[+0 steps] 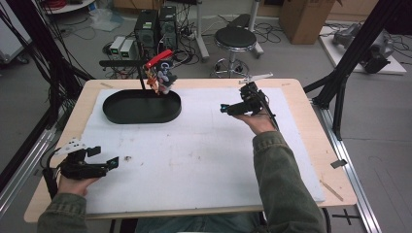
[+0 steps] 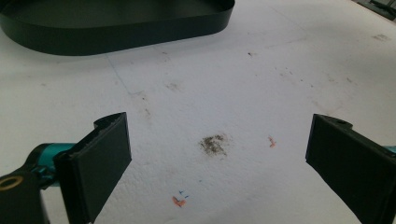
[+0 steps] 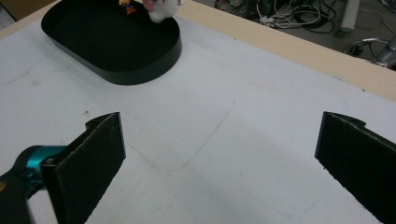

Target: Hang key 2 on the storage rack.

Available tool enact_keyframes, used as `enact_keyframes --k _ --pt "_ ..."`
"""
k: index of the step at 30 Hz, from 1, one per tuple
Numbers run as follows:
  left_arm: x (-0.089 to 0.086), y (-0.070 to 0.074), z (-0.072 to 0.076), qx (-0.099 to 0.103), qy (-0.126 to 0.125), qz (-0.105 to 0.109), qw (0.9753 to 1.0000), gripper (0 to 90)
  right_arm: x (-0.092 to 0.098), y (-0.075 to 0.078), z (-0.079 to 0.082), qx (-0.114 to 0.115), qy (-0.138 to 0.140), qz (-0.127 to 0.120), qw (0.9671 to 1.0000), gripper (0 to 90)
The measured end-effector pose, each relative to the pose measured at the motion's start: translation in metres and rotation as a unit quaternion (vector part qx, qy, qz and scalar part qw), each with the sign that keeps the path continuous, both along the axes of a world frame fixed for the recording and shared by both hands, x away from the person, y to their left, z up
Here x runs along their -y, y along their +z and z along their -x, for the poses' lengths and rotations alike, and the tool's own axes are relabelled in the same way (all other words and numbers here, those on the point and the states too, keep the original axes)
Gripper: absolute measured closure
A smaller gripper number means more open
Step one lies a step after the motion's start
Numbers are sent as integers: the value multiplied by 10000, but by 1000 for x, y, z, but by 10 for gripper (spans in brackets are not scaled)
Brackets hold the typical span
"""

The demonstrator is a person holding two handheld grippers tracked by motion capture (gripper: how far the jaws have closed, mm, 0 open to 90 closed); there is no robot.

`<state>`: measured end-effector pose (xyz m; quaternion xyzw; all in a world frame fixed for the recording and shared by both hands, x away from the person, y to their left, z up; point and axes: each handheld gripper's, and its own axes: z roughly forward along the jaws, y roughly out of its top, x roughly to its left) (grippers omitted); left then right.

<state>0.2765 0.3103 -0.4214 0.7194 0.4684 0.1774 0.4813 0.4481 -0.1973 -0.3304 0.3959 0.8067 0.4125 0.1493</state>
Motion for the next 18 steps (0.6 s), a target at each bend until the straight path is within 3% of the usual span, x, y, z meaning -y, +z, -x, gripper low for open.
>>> enact_keyframes --k 5,13,18 --pt "0 -1 0 -27 3 -7 10000 70 12 -5 11 72 -64 -174 9998 9" --pt "0 -1 0 -46 9 -12 10000 70 25 -13 30 213 -62 -228 9995 9" --pt "0 -2 0 -61 4 -24 10000 70 32 -19 40 168 -72 -286 9994 9"
